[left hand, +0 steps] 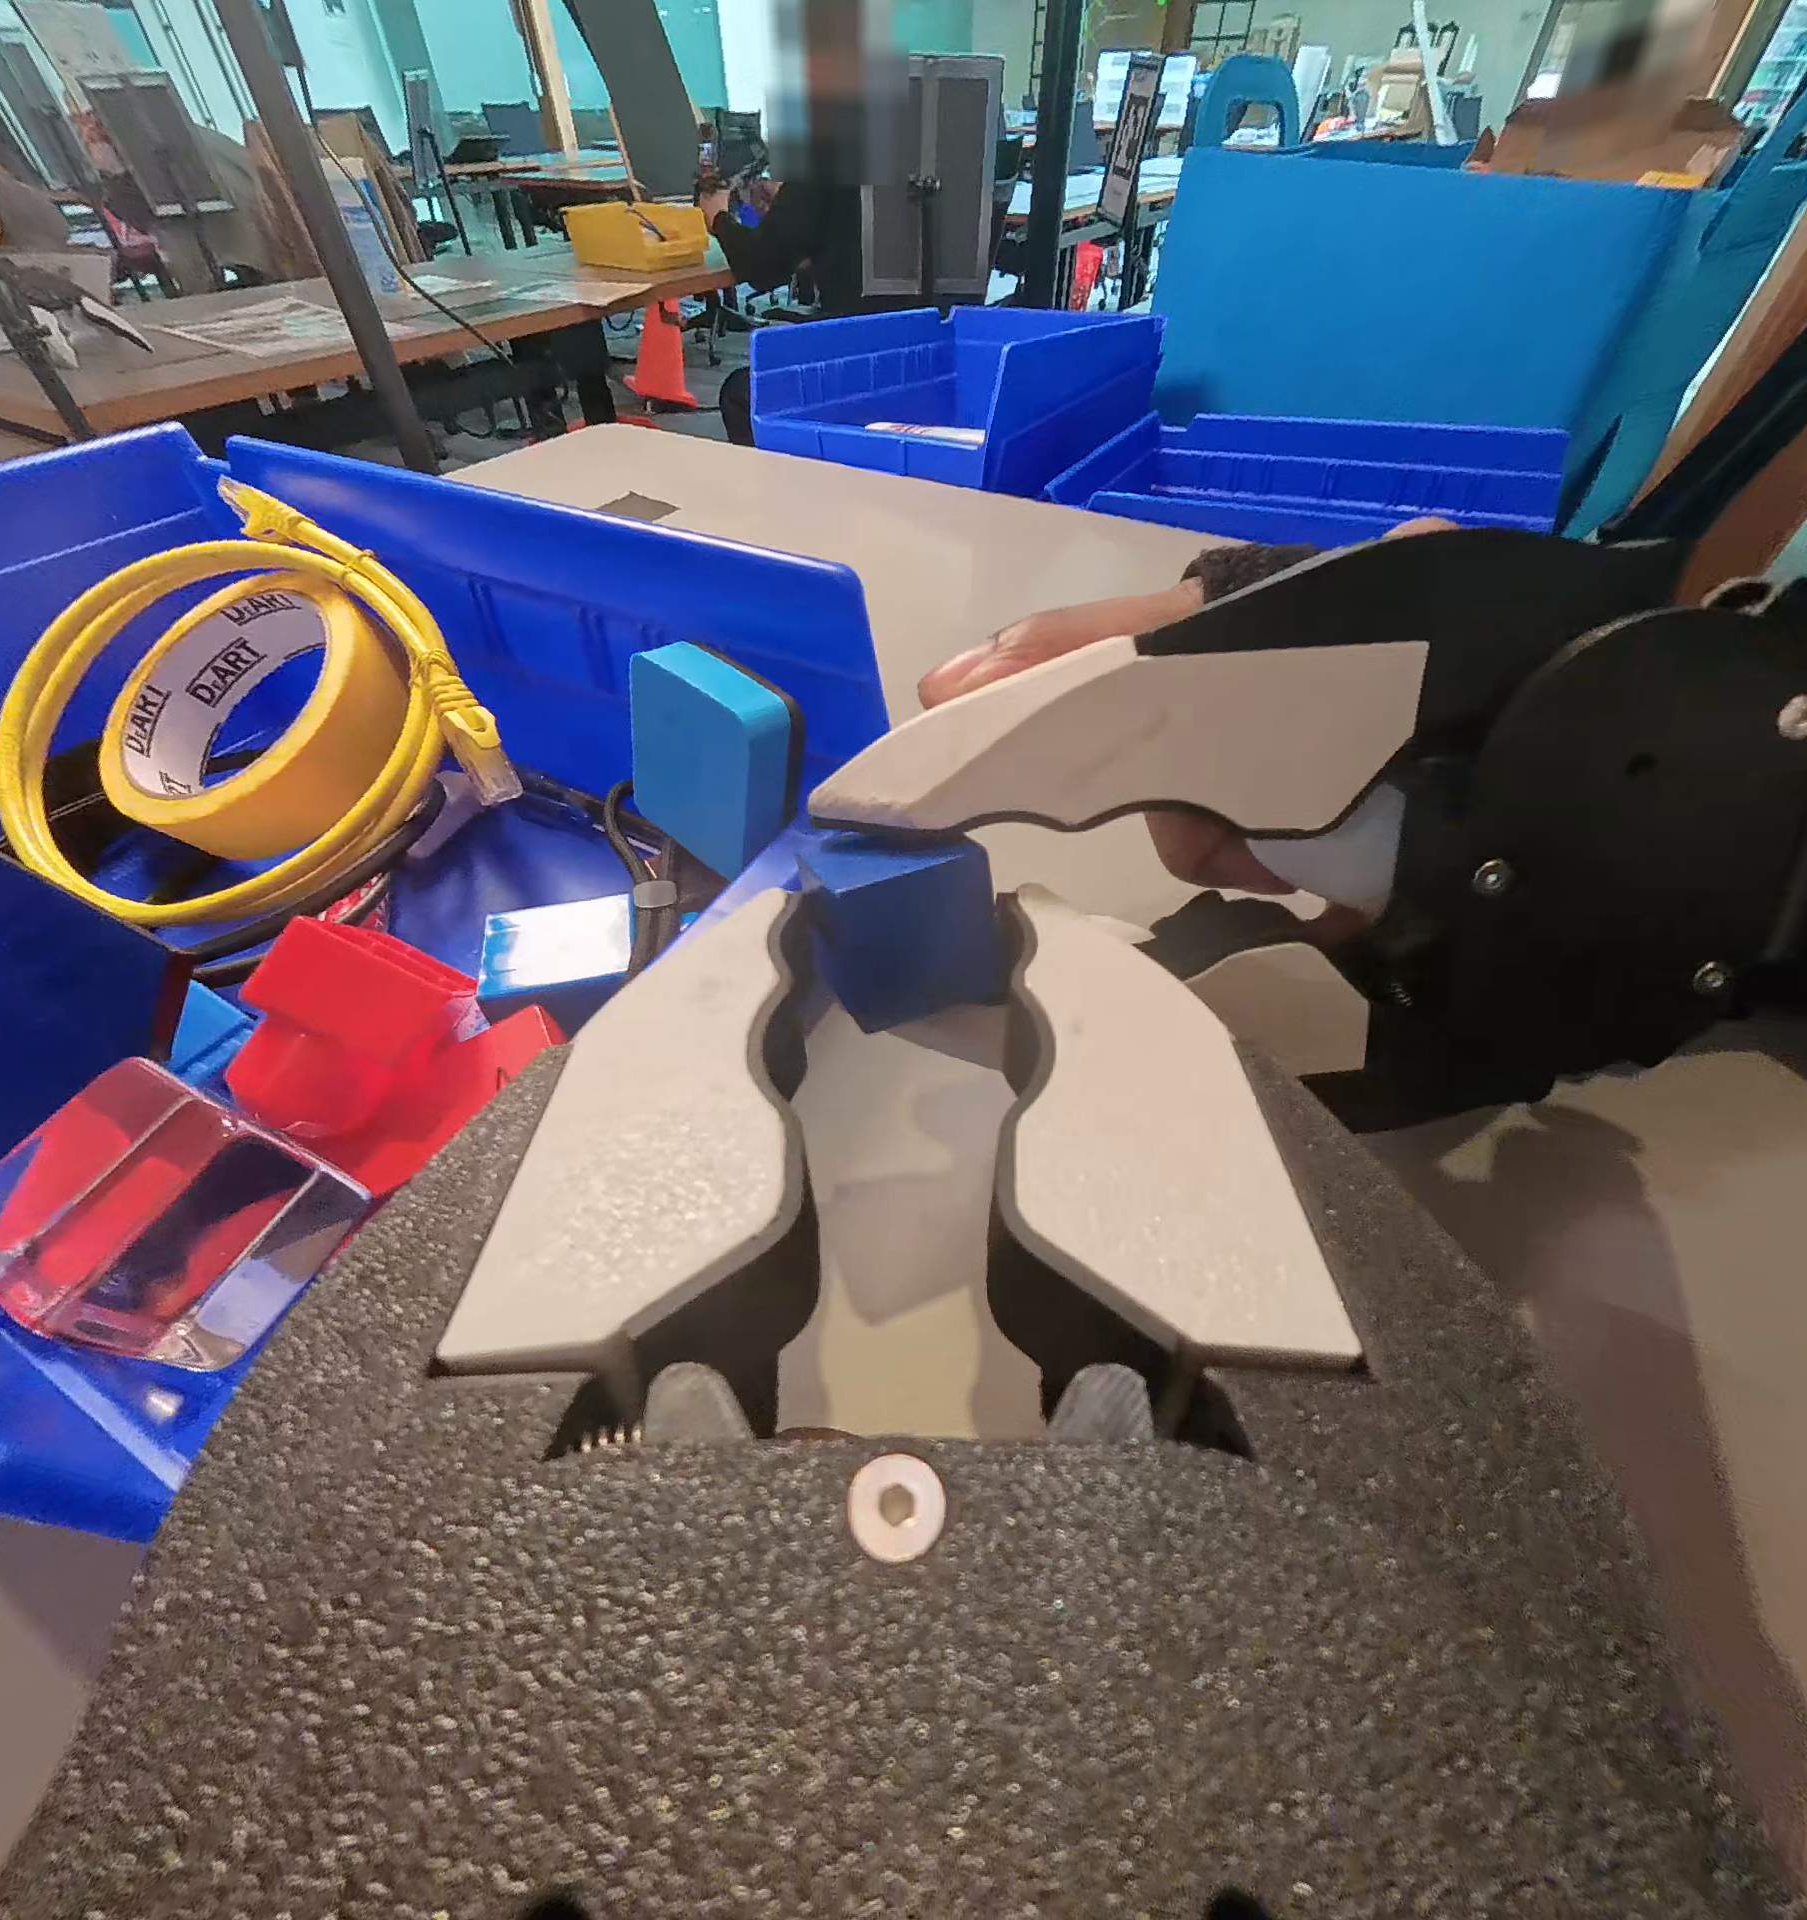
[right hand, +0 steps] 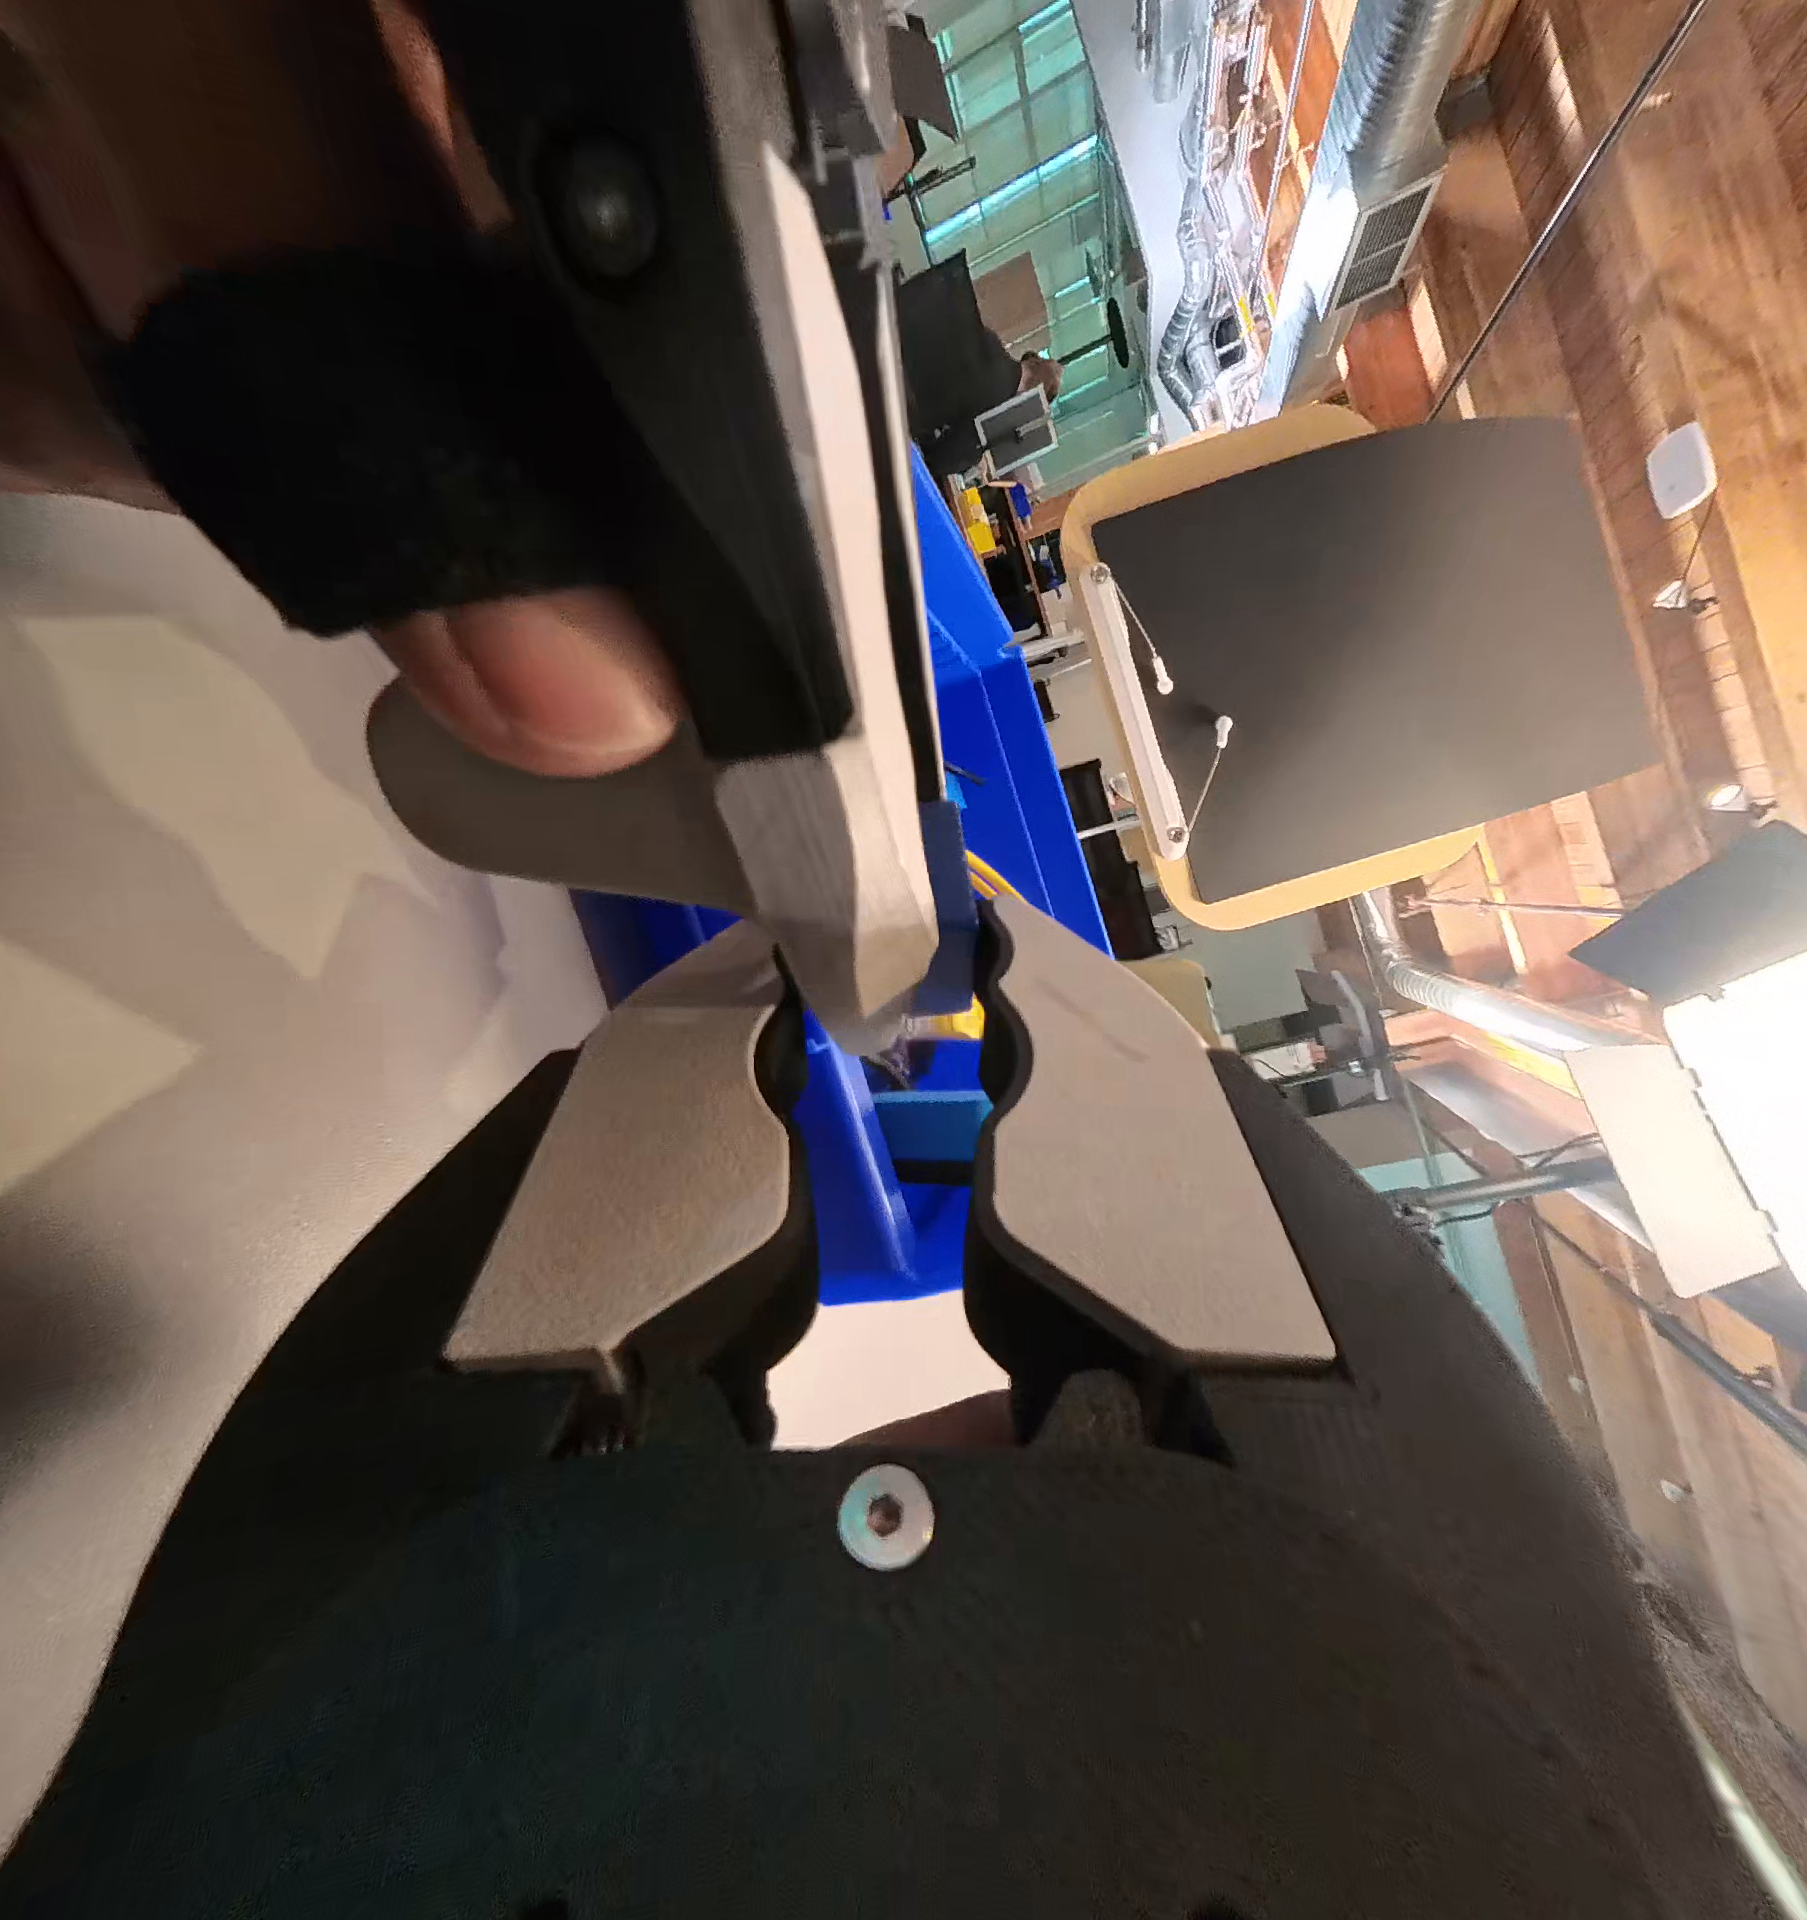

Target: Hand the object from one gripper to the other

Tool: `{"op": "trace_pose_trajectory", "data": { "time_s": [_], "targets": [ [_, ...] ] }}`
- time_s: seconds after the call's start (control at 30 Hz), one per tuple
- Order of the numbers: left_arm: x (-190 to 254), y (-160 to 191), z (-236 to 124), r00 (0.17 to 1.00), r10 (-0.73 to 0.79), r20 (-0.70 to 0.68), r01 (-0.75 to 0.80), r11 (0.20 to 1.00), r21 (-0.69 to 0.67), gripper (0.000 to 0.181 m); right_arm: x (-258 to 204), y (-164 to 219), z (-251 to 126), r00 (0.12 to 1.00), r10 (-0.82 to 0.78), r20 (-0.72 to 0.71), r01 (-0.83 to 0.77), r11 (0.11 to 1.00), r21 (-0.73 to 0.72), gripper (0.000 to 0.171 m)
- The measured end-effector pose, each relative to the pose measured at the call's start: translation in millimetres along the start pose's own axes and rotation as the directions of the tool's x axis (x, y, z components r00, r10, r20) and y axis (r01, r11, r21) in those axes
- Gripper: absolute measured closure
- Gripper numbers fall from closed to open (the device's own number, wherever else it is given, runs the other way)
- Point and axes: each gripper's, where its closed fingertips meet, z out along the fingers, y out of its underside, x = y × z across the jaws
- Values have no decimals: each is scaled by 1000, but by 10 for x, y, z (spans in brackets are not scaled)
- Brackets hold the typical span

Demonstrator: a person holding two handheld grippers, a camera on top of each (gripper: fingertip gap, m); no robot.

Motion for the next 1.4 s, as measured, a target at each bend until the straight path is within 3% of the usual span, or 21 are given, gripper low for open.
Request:
{"op": "trace_pose_trajectory", "data": {
  "time_s": [0.17,0.27,0.37,0.5,0.73,0.83,0.97,1.1,1.17,1.27,1.4],
  "targets": [
    [-40,-184,-110,965,-214,-149,231,967,106,146,162,-109,-104,962,252,100,-265,952,152,131],
    [-43,-385,-230,856,-392,-337,468,865,183,146,315,-134,-155,893,423,154,-448,869,212,127],
    [-62,-584,-373,727,-472,-499,643,723,253,147,403,-178,-177,812,552,188,-583,773,249,125],
    [-56,-680,-456,654,-481,-584,726,618,303,147,402,-321,-195,791,587,172,-609,733,302,121],
    [37,-685,-397,650,-465,-601,732,594,333,147,413,-477,-146,813,579,61,-564,757,331,121],
    [21,-656,-346,684,-460,-566,707,610,358,147,423,-442,-113,817,575,30,-554,771,314,135],
    [14,-619,-307,735,-433,-522,647,678,348,148,438,-370,-122,847,531,23,-511,801,313,139],
    [-79,-548,-266,825,-386,-413,526,792,310,126,530,-243,-160,893,451,-20,-423,852,309,139],
    [-186,-520,-276,908,-298,-293,389,860,330,126,564,-126,-155,926,368,-81,-336,903,269,140],
    [-334,-435,-265,999,-41,-19,45,954,298,125,542,41,-105,962,230,-145,-206,965,162,140],
    [-351,-391,-244,929,277,244,-323,930,176,129,390,133,-14,986,91,-137,-87,996,36,140]
  ]
}}
